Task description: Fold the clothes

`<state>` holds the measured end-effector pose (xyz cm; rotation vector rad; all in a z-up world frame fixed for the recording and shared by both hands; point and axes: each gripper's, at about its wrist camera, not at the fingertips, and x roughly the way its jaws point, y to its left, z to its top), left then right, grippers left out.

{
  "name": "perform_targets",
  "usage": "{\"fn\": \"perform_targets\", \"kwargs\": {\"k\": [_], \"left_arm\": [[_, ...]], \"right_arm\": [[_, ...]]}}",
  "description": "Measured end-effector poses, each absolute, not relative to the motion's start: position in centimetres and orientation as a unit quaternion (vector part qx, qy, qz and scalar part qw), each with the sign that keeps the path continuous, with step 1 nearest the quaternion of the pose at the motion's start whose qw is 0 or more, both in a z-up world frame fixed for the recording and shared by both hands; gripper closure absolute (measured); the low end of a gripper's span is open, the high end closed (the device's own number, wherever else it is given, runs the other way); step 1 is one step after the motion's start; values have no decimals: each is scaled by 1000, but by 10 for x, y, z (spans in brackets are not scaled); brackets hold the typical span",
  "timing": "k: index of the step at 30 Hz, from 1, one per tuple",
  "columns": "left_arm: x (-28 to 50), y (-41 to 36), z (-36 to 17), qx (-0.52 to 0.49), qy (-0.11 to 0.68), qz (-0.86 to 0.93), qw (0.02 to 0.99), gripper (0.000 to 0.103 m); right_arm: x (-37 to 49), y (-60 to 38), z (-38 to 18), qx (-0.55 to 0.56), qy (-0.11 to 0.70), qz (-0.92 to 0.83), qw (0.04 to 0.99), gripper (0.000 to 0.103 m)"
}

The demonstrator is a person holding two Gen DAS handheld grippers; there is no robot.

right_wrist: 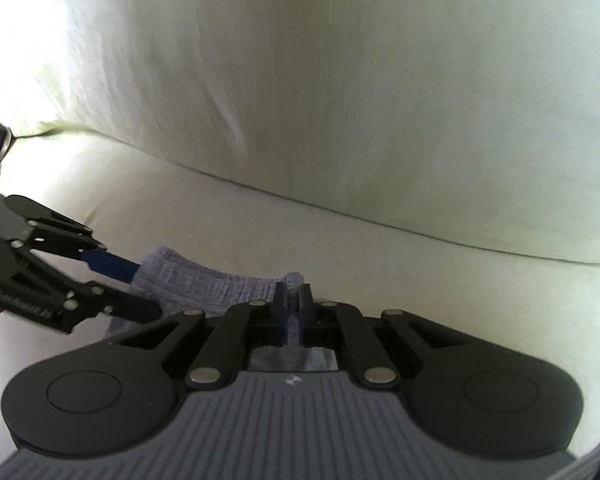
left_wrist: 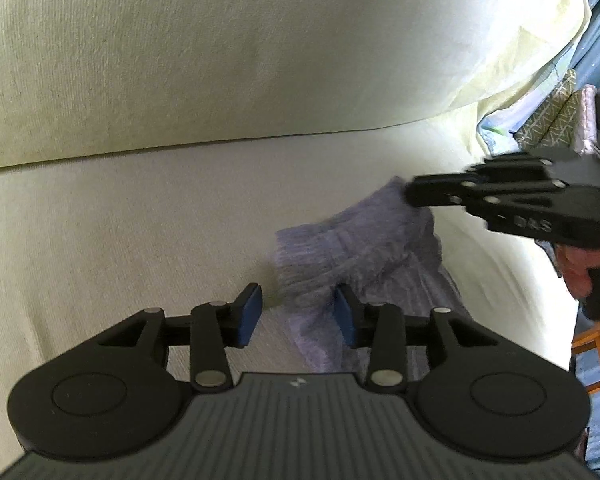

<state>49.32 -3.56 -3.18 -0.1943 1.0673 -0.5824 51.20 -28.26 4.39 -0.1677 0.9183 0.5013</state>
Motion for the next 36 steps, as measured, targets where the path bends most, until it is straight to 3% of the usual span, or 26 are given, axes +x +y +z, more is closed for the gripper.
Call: {"fn": "perform_targets", "kwargs": {"k": [13,22,24,25,26,36], "left_arm": [[510,-43,-34,-148,502,-277,806,56],[534,-35,-58,-254,529,-258,768,50],[536,-39,-58,-238,532,-255,772,63],[537,-42,-58,-223,533,-254,775,79],[537,-45,-58,-208,535,-252,779,83],[534,-52,-53,-150,525,-280,790,87]], "right_arm": [[522,-295,8,-7,465,196,863,99],[516,-308,3,6,472,198,859,99],[516,-310,2,7,472,200,859,98],[517,-311,2,8,472,201,858,98],[519,-313,4,12,471,202,858,97],[539,-323,-2,66,483,212,847,85]]}}
